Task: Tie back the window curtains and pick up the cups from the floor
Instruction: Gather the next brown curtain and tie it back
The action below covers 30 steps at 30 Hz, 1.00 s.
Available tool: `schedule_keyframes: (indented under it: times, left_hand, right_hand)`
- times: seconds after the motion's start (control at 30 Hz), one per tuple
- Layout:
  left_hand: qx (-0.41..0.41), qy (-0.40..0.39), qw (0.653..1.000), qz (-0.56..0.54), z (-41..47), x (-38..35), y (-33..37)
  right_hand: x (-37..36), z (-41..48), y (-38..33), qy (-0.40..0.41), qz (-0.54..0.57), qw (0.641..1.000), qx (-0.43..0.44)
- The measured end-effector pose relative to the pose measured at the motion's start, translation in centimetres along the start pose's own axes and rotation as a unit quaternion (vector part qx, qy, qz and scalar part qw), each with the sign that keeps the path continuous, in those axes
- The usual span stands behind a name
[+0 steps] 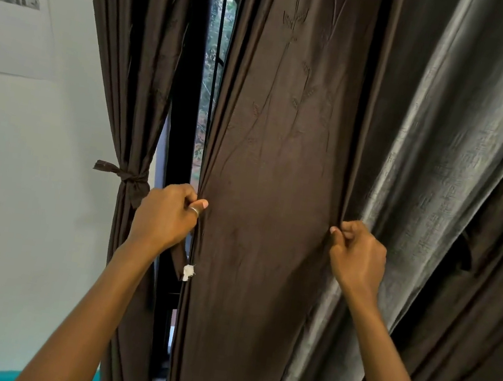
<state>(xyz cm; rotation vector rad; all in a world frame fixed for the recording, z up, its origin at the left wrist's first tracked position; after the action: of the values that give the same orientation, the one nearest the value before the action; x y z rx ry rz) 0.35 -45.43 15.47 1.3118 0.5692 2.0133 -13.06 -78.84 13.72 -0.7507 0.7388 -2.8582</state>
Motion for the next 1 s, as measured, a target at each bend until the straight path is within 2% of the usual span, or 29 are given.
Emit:
schedule_keyframes:
  times: [0.2,0.37,0.5,0.63,0.8,1.0]
  left_hand:
    - [-0.007,0.003,1.0,-0.006,-0.9,-1.0,0.8]
    - [-0.024,-0.028,0.999,-0.027,-2.4,-2.8,2.9]
    - [-0.027,-0.065,0.993,-0.093,-3.3,-4.6,4.9]
    - [-0.028,-0.075,0.988,-0.128,-3.6,-5.1,5.4]
    - [-0.031,-0.09,0.988,-0.118,-3.1,-5.4,5.0]
    - [-0.054,-0.112,0.99,-0.07,-3.2,-5.5,5.9]
  right_hand:
    - [0.1,-2.1,-3.0,0.033,-0.007,0.996,0.086]
    - [-2.0,-4.1,-7.4,0.013,0.023,0.986,0.166]
    - [-4.0,-4.8,-10.8,0.001,0.033,0.98,0.195]
    - [-5.9,-5.0,-11.7,-0.025,0.063,0.98,0.185]
    - [-6.7,-5.1,-11.5,-0.032,0.133,0.978,0.154]
    - [-7.1,-5.2,-11.3,-0.041,0.168,0.976,0.133]
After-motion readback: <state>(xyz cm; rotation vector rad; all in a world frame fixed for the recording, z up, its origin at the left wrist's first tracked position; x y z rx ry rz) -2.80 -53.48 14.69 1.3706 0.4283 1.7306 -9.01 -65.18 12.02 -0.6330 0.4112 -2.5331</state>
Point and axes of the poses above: each hand's wrist, its own z-axis towards the middle knuckle, its own x-axis out of the back of the hand, y = z × x, the point moved 10 cm from there along z, towards the middle knuckle, and after that the axes turned 14 degrees about x, right-handed, at the moved point
